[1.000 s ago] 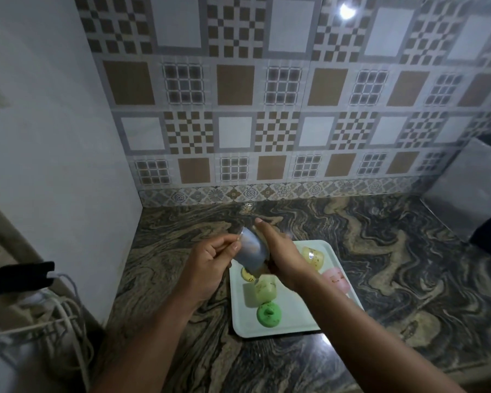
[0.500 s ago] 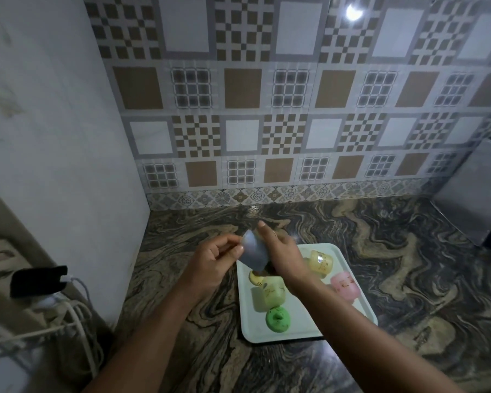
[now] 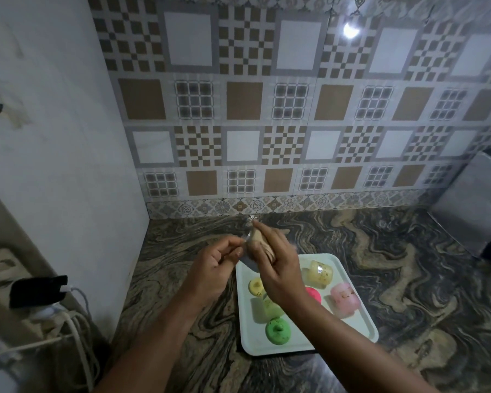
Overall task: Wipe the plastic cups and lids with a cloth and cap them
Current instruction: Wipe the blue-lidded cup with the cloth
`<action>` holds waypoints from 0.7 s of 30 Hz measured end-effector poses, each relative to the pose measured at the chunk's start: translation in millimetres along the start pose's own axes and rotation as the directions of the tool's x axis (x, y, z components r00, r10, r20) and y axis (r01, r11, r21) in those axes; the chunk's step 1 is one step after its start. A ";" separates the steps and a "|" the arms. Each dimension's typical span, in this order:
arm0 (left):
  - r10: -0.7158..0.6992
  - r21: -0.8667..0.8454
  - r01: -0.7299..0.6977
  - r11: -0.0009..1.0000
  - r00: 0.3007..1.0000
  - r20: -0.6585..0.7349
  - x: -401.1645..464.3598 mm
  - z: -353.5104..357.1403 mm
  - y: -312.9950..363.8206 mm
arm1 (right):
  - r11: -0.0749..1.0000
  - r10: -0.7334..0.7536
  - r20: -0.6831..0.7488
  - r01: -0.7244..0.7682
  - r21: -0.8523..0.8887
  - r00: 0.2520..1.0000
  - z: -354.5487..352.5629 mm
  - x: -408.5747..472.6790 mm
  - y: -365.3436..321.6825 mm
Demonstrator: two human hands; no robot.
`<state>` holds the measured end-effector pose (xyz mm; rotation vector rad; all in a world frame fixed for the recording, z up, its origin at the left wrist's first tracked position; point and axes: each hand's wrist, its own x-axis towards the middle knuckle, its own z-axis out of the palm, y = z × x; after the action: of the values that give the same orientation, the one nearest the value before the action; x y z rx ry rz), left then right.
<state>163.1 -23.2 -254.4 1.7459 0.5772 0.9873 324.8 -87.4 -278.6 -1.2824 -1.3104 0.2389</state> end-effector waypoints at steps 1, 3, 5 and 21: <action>0.043 0.043 -0.043 0.998 0.999 -0.006 -1.4 0.9 1.0 | 0.981 0.134 0.014 -0.135 0.138 0.991 0.7 4.4 -1.8; 0.088 0.144 -0.084 0.986 0.996 -0.019 -4.0 1.2 -2.1 | 0.674 0.621 0.246 -0.667 0.319 0.745 -3.0 21.1 -8.3; 0.036 0.171 -0.031 0.985 0.999 -0.026 -2.6 0.6 -6.2 | 0.510 0.759 0.355 -0.837 0.200 0.547 -7.6 27.2 -15.7; -0.092 -0.003 0.092 0.996 0.993 -0.072 4.5 8.6 1.3 | 0.977 0.198 -0.079 -0.191 0.092 0.977 -8.7 14.8 -5.0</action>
<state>172.6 -24.8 -253.0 1.6741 0.6972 0.9888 334.2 -82.9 -264.1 -1.3352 -1.0901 0.3677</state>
